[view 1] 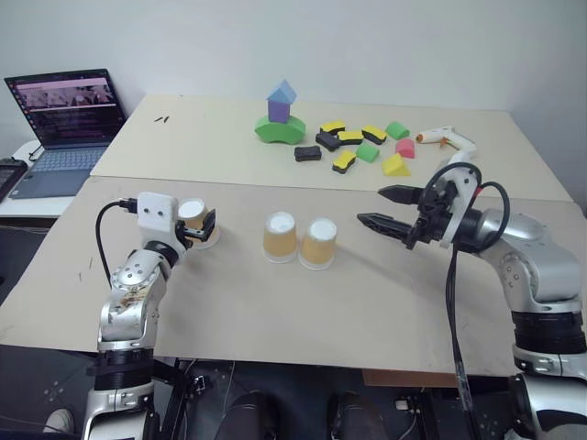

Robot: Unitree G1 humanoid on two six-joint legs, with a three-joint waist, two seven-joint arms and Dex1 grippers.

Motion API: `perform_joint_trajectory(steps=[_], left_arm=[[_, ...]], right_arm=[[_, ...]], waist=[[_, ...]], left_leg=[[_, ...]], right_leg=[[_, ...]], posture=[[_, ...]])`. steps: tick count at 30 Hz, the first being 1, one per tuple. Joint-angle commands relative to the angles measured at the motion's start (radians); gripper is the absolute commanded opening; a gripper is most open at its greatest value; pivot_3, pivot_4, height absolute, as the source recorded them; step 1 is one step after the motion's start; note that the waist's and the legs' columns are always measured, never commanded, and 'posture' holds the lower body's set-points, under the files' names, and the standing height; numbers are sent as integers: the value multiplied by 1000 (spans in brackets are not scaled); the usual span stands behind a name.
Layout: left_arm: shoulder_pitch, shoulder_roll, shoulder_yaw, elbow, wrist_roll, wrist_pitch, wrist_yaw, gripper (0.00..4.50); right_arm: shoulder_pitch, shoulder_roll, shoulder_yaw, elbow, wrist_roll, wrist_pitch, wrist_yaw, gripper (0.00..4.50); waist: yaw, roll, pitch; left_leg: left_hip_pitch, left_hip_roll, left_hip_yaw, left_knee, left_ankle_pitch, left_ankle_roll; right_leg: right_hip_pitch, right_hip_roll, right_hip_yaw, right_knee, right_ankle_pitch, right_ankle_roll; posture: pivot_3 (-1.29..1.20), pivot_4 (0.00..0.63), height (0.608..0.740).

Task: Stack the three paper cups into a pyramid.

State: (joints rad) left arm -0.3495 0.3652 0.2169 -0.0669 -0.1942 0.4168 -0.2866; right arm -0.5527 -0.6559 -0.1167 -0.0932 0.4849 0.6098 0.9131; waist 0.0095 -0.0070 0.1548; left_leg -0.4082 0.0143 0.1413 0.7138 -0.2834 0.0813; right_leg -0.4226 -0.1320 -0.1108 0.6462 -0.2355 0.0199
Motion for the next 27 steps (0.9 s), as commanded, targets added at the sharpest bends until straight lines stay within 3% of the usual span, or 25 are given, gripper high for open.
perform_joint_trajectory(steps=[1, 3, 4, 7, 15, 18, 22, 27], left_arm=[[-23, 14, 3, -16, 0, -26, -1, 4500], [-26, 12, 4, -13, -3, -26, 0, 4500], [-29, 10, 5, -12, -6, -24, 0, 3969], [-35, 15, -1, -8, -2, -18, -3, 3072], [-55, 8, -7, 7, -3, -24, -2, 3072], [-192, 5, -33, 128, -8, -68, -46, 3072], [-592, 12, -48, 443, -104, -128, -312, 3072], [-880, 101, -131, 668, -234, 45, -902, 3072]], right_arm=[[-1, -17, -31, -35, 12, -23, -7, 4405], [-2, -17, -31, -33, 11, -24, -8, 4405], [-3, -17, -31, -31, 10, -25, -9, 4500], [-7, -16, -31, -25, 8, -27, -12, 4500], [-3, -14, -32, -19, -2, -35, -28, 4500], [-10, -2, -37, -8, -9, -45, -53, 4500], [-12, 18, -15, -9, -23, -47, -85, 4500], [28, 24, -37, -45, -9, -33, -112, 4500]], waist=[[1, 0, 0], [0, 0, 0], [0, 0, 0], [0, 0, 0], [0, 0, 0], [5, 0, 0], [15, -5, 2], [-9, -5, 2]], left_leg=[[0, 0, 0, 0, 0, 0], [0, 0, 0, 0, 0, 0], [0, 0, 0, 0, 0, 0], [0, 0, 0, 0, 0, 0], [0, 0, 0, 0, 0, 0], [0, 0, 0, 1, 0, 0], [-7, 0, -3, 7, 2, 1], [-10, -3, -2, 2, 1, 2]], right_leg=[[0, 0, 0, 0, 0, 0], [0, 0, 0, 0, 0, 0], [0, 0, 0, 0, 0, 0], [0, 0, 0, 0, 0, 0], [0, 0, 0, 0, 0, 0], [0, 0, 0, 0, 0, 0], [0, 1, -6, 1, 1, 1], [-2, 1, -9, -1, 2, 5]], posture=[[0, 150, 705], [0, 150, 705], [0, 150, 705], [0, 150, 705], [0, 150, 705], [0, 150, 705], [0, 150, 705], [0, 150, 705]])
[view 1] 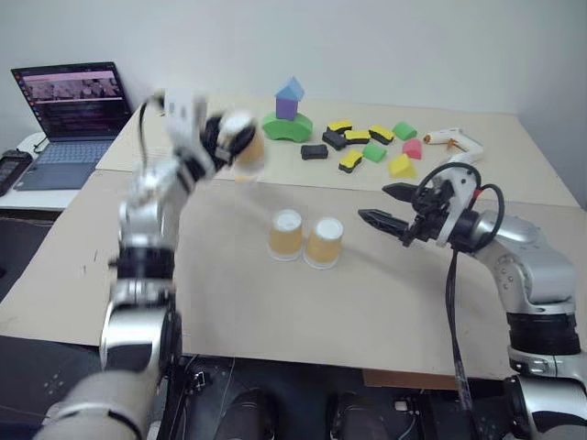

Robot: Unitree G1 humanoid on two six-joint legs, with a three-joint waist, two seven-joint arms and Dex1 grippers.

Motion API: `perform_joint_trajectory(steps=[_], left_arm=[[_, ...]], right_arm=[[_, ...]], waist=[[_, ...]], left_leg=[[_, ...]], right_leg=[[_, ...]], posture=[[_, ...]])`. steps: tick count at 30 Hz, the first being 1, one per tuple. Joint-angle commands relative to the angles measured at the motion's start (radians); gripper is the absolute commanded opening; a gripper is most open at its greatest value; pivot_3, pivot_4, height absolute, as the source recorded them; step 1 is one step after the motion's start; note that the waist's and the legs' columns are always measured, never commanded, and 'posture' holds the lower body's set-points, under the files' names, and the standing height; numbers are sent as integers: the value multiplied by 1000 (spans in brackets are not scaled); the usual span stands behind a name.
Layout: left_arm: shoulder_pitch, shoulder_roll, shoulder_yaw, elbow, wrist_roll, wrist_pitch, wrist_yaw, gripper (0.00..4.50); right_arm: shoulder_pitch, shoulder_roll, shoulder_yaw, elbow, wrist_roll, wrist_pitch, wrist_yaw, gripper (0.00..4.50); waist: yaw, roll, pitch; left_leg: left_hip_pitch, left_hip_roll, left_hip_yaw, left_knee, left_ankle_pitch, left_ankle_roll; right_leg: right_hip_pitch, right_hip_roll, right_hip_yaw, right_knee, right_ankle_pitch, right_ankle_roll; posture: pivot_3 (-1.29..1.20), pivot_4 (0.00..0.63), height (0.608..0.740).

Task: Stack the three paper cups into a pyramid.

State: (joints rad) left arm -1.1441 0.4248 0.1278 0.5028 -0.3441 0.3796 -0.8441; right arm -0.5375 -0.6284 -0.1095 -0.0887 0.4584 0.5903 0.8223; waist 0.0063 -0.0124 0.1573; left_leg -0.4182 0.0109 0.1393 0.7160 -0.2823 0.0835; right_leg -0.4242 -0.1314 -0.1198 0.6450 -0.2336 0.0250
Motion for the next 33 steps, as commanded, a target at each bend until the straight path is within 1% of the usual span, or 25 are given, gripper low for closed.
perform_joint_trajectory(steps=[1, 4, 5, 8, 10, 13, 16, 21, 24, 33], left_arm=[[-131, 50, -49, 148, -92, 103, -414, 3072], [-216, 71, -118, 248, -65, 118, -615, 3072], [-236, 71, -143, 279, -42, 103, -652, 3072], [-272, 60, -208, 368, 37, 9, -721, 3072], [-292, 51, -223, 409, 49, -5, -752, 3072], [-309, 47, -253, 429, 27, 10, -770, 3072], [-314, 23, -276, 460, 66, -62, -770, 3072], [-269, 11, -326, 452, 94, -125, -770, 3072], [-254, 2, -327, 471, 129, -170, -770, 3072], [-238, -11, -308, 482, 169, -195, -769, 3072]], right_arm=[[23, -6, -47, -55, 18, -14, -24, 4500], [48, -7, -55, -65, 11, -16, -42, 4500], [55, -6, -60, -69, 10, -17, -50, 4500], [76, 0, -73, -84, 15, -17, -69, 4500], [86, 2, -76, -91, 13, -18, -84, 4500], [95, 3, -75, -95, 14, -22, -92, 4500], [103, 5, -88, -100, 21, -21, -102, 4500], [124, 0, -107, -122, 30, -15, -108, 4500], [131, -4, -117, -132, 34, -11, -108, 4500], [131, -14, -117, -134, 43, -3, -108, 4500]], waist=[[-13, 1, 0], [-26, 1, 0], [-29, 1, 0], [-28, 1, 0], [-26, 1, 0], [-24, 1, 0], [-18, 1, 0], [-18, 1, 0], [-19, 1, 0], [-17, 1, 0]], left_leg=[[1, -1, 1, -3, 0, 0], [2, -2, 0, -7, 0, 0], [2, -2, 0, -8, 0, 0], [2, -2, 0, -7, 0, 0], [2, -2, 0, -6, 0, 0], [2, -1, 0, -3, 0, 0], [2, -1, -1, -1, 0, 0], [1, -1, -1, -1, 0, 0], [1, -1, -1, -2, 0, 0], [1, -1, -1, -1, 0, 0]], right_leg=[[0, 0, -1, -1, -1, 1], [-2, 1, -4, -1, -4, 3], [-2, 1, -4, -1, -4, 2], [-2, 1, -4, -1, -5, 2], [-1, 1, -3, 0, -5, 2], [-1, 0, -2, 2, -5, 2], [-1, 0, -2, 3, -5, 2], [-1, 0, -2, 3, -4, 1], [-2, 0, -2, 3, -4, 1], [-1, 0, -2, 3, -4, 1]], posture=[[0, 150, 705], [0, 150, 705], [0, 150, 705], [0, 150, 705], [0, 150, 705], [0, 150, 705], [0, 150, 705], [0, 150, 705], [0, 150, 705], [0, 150, 705]])
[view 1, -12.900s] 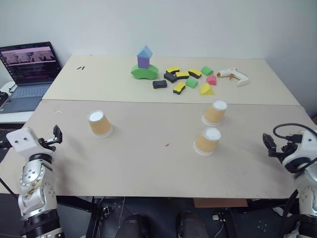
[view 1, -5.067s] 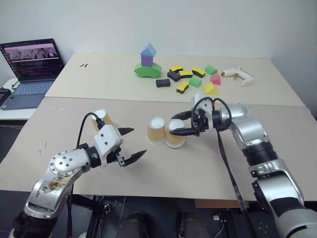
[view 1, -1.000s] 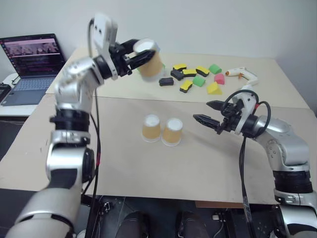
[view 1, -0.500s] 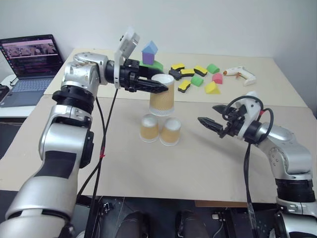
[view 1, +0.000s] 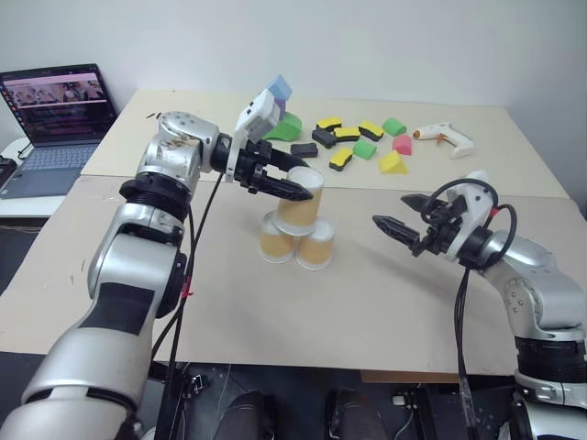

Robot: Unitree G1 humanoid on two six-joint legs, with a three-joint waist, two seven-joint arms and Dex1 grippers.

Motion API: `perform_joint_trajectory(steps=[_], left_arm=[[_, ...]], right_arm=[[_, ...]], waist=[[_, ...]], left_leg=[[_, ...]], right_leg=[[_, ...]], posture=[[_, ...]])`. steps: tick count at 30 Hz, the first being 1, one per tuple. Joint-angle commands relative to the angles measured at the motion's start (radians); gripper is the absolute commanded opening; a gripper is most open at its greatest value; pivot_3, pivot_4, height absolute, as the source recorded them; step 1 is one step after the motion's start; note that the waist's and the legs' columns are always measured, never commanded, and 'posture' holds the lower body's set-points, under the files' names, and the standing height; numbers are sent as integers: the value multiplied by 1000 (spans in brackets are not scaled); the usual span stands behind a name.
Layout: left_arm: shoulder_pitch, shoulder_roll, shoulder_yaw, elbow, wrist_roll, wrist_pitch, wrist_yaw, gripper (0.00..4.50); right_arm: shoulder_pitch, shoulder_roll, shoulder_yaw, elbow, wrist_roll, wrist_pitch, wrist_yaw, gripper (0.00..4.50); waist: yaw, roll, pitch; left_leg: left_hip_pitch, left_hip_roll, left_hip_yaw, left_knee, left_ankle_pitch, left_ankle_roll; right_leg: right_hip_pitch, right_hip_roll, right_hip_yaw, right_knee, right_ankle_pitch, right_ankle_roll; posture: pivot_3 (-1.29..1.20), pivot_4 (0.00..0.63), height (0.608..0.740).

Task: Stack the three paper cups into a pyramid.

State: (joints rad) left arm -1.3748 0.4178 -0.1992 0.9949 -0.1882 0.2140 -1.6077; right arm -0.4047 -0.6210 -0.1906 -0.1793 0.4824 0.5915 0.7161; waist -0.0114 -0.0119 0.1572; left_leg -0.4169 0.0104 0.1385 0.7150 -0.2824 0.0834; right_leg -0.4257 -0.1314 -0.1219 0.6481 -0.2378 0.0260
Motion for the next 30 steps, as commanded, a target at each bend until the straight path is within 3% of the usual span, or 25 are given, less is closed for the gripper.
perform_joint_trajectory(steps=[1, 5, 9, 10, 21, 26, 30], left_arm=[[-5, -4, 18, -12, 15, -31, -6, 3072], [-4, -11, 27, -3, 33, -36, 14, 3072], [-7, -17, 44, -2, 36, -46, 24, 4335], [-10, -19, 47, 1, 36, -45, 25, 4430], [-74, -8, 132, -15, -4, 11, 60, 4430], [-51, 47, 243, -275, -154, 264, 72, 4430], [43, 82, 366, -532, -274, 483, 264, 4430]], right_arm=[[-1, -22, -36, -44, 20, -4, -2, 4500], [-3, -22, -31, -39, 17, -8, -2, 4500], [-4, -19, -26, -34, 15, -11, -2, 4500], [-6, -19, -25, -32, 14, -11, -1, 4500], [-12, -16, -12, -5, 12, -18, 16, 4500], [-10, -17, -14, -2, 14, -18, 23, 4500], [-4, -20, -16, 0, 13, -18, 28, 4500]], waist=[[2, 0, 0], [1, 0, 0], [0, 0, 0], [0, 0, 0], [0, 0, 0], [-3, 0, 0], [-8, 0, 0]], left_leg=[[0, 0, 0, 0, 0, 0], [0, 0, 0, 0, 0, 0], [0, 0, 0, 1, 0, 0], [0, 0, 0, 1, 0, 0], [0, 0, 0, 1, 0, 0], [0, 0, 0, 0, 0, 0], [1, 1, -1, 0, 0, 0]], right_leg=[[0, 0, 0, 0, 0, 0], [0, 0, 0, 0, 0, 0], [0, 0, 0, 0, 0, 0], [0, 0, 0, 0, 0, 0], [0, 0, 0, 1, 0, 0], [0, 0, 0, 0, 0, 0], [0, 0, 2, 1, 0, 0]], posture=[[0, 150, 705], [0, 150, 705], [0, 150, 705], [0, 150, 705], [0, 150, 705], [0, 150, 705], [0, 150, 705]])
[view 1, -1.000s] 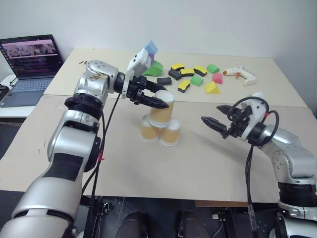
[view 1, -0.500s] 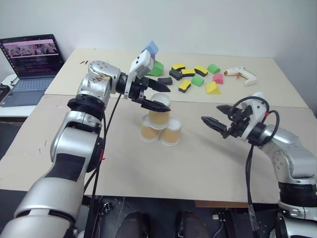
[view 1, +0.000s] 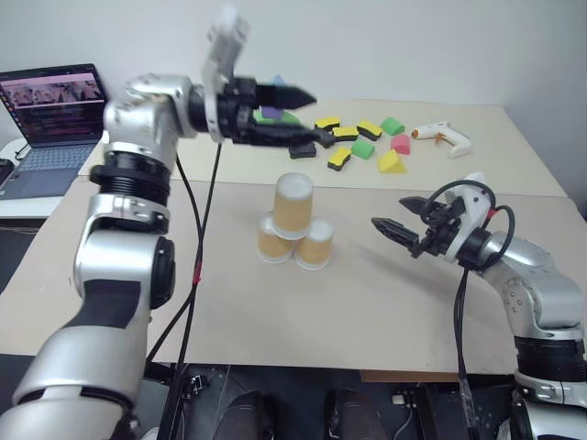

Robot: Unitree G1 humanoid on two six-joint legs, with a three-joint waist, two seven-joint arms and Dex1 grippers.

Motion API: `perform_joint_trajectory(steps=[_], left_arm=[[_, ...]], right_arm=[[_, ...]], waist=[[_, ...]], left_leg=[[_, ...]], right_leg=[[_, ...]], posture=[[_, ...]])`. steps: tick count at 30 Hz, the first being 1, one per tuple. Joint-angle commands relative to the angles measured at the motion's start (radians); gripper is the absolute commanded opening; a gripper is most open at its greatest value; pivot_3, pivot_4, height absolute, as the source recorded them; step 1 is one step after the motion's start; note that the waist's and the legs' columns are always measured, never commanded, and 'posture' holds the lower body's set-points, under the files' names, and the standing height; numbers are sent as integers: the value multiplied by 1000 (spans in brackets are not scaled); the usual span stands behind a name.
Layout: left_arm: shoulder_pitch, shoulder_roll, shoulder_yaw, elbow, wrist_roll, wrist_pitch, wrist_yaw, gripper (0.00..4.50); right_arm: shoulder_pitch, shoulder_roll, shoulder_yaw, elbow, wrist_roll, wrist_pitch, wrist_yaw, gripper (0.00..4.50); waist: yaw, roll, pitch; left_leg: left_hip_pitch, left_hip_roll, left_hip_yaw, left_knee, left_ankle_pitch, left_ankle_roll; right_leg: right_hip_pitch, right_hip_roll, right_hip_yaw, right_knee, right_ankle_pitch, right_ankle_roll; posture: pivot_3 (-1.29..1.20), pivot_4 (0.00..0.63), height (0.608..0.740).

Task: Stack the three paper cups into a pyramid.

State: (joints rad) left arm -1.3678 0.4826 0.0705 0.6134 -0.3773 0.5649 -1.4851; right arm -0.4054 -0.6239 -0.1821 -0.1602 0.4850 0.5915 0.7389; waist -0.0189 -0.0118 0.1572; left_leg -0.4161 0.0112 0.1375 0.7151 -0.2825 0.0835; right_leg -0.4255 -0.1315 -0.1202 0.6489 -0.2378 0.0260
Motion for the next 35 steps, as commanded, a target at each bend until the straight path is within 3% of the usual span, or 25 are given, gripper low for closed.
perform_joint_trajectory(steps=[1, 7, 14, 16, 19, 23, 35], left_arm=[[60, 12, 138, -191, -98, 156, 234, 4430], [311, -26, 380, -327, 30, 138, 949, 4430], [628, -28, 497, -543, 110, 165, 1317, 4430], [743, -7, 483, -603, 161, 116, 1348, 4430], [888, -65, 525, -686, 156, 38, 1398, 4430], [976, -143, 507, -710, 175, -69, 1461, 4430], [1108, -241, 446, -673, 234, -278, 1565, 4430]], right_arm=[[-4, -17, -25, -19, 9, -18, 4, 4500], [-11, -16, -36, 10, -24, -9, -60, 4500], [-29, -47, -85, 135, -99, -30, -165, 4500], [-45, -50, -96, 203, -152, -40, -243, 4500], [-55, -8, -92, 295, -245, -125, -392, 4500], [-68, 74, -115, 360, -270, -235, -485, 4500], [2, 162, -116, 361, -290, -325, -553, 4500]], waist=[[1, 0, 0], [4, 0, 0], [11, -3, 1], [18, -3, 1], [19, -3, 1], [20, -4, 1], [10, -3, 1]], left_leg=[[0, 0, 0, 0, 0, 0], [7, 1, -1, 5, 0, 0], [5, 1, 1, 5, 0, 0], [5, 1, 1, 6, 0, 0], [6, 0, 2, 5, 0, 0], [7, 1, 2, 6, 0, -1], [10, 1, 5, 5, 1, -2]], right_leg=[[1, 0, 0, 0, 0, 0], [5, -2, 4, 1, 1, -1], [2, -1, 6, 9, 2, -2], [2, -2, 5, 8, 2, -2], [3, -4, 6, 8, 2, -2], [3, -4, 5, 6, 1, -2], [3, -3, 8, 8, 1, -2]], posture=[[0, 150, 705], [0, 150, 705], [0, 150, 705], [0, 150, 705], [0, 150, 705], [0, 150, 705], [0, 150, 705]])
